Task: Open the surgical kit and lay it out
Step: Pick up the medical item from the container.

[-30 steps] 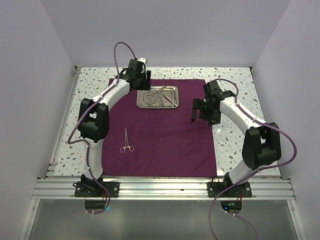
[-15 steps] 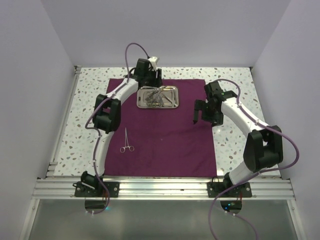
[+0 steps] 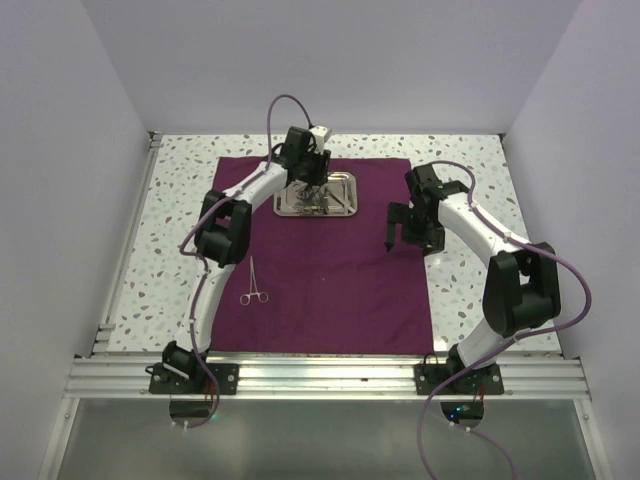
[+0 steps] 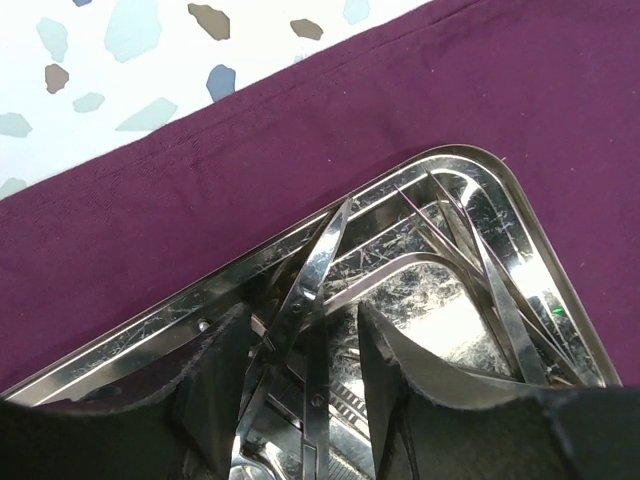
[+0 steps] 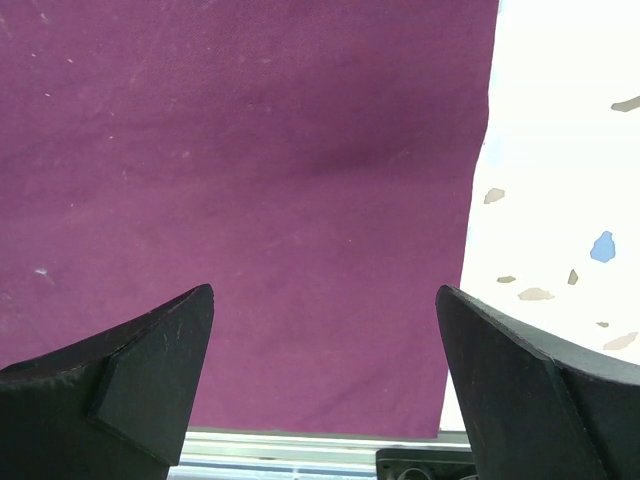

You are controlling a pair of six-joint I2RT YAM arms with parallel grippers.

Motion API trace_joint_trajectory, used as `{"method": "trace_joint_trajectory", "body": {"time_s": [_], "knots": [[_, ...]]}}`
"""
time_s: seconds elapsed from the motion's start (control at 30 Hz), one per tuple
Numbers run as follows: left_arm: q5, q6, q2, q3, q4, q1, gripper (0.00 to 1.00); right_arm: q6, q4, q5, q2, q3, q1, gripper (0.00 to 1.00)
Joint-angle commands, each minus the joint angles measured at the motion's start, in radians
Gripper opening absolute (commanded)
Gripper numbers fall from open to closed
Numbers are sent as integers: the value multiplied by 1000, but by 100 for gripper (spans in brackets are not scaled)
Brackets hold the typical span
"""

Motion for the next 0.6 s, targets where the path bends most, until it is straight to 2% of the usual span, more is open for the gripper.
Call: {"method": "trace_joint_trajectory", "body": {"time_s": [0.0, 0.27, 0.37, 0.47, 0.5, 0.57], "knots": [[-71, 44, 26, 33, -35, -9, 49, -20, -4, 11, 7, 33, -1, 97], [-173, 24, 94, 99, -108, -9, 37, -32, 4, 19, 17, 29, -1, 97], [-177, 26, 97, 97, -114, -9, 27, -32, 5, 14, 23, 30, -3, 97], [-179, 21, 95, 94, -123, -9, 10, -32, 10, 11, 30, 30, -3, 97], [-182, 21, 91, 93, -126, -9, 0, -32, 13, 9, 33, 30, -3, 97], [-185, 16, 80, 84, -126, -9, 0, -32, 14, 8, 34, 29, -1, 97]]}}
